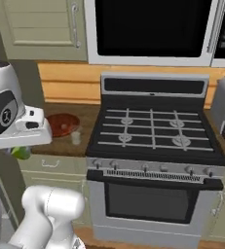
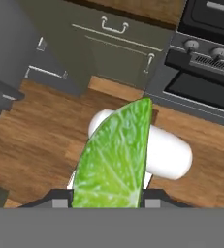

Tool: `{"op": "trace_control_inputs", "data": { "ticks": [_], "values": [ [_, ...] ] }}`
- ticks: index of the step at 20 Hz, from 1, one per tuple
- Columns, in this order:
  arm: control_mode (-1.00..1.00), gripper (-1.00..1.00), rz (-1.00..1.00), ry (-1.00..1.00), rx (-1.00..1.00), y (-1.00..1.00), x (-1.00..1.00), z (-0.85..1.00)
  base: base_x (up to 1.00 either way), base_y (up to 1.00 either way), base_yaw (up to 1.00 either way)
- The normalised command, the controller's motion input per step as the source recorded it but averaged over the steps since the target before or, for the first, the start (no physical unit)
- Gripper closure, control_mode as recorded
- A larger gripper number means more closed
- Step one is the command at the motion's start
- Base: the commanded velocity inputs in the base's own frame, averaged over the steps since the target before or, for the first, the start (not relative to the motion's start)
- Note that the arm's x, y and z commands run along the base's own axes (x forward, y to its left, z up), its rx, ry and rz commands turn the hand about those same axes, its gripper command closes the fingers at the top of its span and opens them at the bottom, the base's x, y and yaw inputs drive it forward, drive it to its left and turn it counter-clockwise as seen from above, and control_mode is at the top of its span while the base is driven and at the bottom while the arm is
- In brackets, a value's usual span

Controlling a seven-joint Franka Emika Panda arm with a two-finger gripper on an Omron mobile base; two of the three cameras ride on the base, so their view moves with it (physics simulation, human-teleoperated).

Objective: Grab a lemon wedge from the fridge and one ice cube from the ice bowl, and put them in the glass of lemonade.

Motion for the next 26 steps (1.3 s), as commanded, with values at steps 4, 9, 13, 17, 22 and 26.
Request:
{"op": "trace_control_inputs", "data": {
  "ticks": [4, 9, 13, 17, 22, 26],
  "values": [
    [1.00, 1.00, 0.00, 0.00, 0.00, 0.00, 0.00, 0.00, 0.92, -0.41, 0.15],
    [1.00, 1.00, 0.00, 0.00, 0.00, 0.00, 0.00, 0.00, 1.00, -0.02, 0.00],
    [1.00, 1.00, 0.00, 0.00, 0.00, 0.00, 0.00, 0.00, 0.27, 0.00, 0.00],
    [1.00, 1.00, 0.00, 0.00, 0.00, 0.00, 0.00, 0.00, 0.00, 0.00, 0.00],
    [-1.00, 1.00, 0.00, 0.00, 0.00, 0.00, 0.00, 0.00, 0.00, 0.00, 0.00],
    [-1.00, 1.00, 0.00, 0.00, 0.00, 0.28, 0.42, -0.82, 0.00, 0.00, 0.00]
  ]
}}
